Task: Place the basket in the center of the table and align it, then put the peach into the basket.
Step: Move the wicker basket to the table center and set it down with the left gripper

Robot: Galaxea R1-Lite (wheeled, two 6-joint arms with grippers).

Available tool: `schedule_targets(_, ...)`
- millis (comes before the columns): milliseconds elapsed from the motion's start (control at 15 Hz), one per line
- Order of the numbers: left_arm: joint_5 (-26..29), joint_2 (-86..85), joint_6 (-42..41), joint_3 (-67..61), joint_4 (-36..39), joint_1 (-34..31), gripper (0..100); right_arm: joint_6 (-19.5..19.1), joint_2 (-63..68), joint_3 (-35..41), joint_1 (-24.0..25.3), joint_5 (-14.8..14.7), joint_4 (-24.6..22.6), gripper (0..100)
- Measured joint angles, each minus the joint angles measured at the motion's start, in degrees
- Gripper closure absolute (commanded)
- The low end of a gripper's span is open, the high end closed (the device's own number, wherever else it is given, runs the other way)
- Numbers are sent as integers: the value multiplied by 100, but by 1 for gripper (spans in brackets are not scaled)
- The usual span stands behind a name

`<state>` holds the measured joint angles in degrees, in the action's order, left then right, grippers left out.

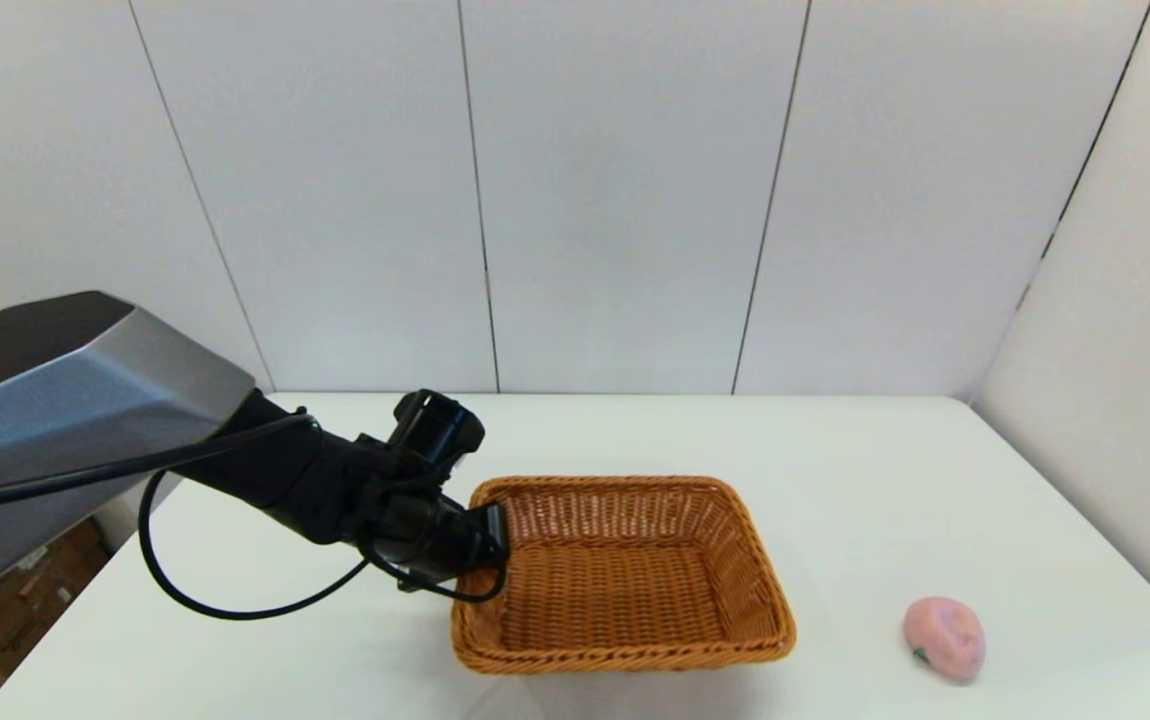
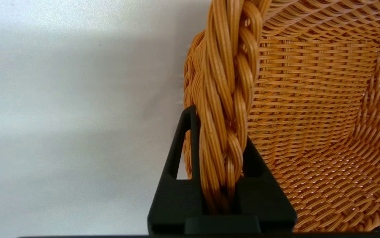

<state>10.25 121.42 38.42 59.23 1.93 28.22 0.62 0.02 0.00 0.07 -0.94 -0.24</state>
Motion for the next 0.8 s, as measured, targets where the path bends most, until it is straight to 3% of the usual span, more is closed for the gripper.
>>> schedule_targets(267,-9,71,115,85,-35,-2,100,0,0,0,0,-2,0,0)
schedule_targets(333,-17,91,127,116,-61,-6,0,0,0,0,0,-2,2,0)
schedule_targets(800,-22,118,126,134,-63,-5,0,0,0,0,0,-2,2,0)
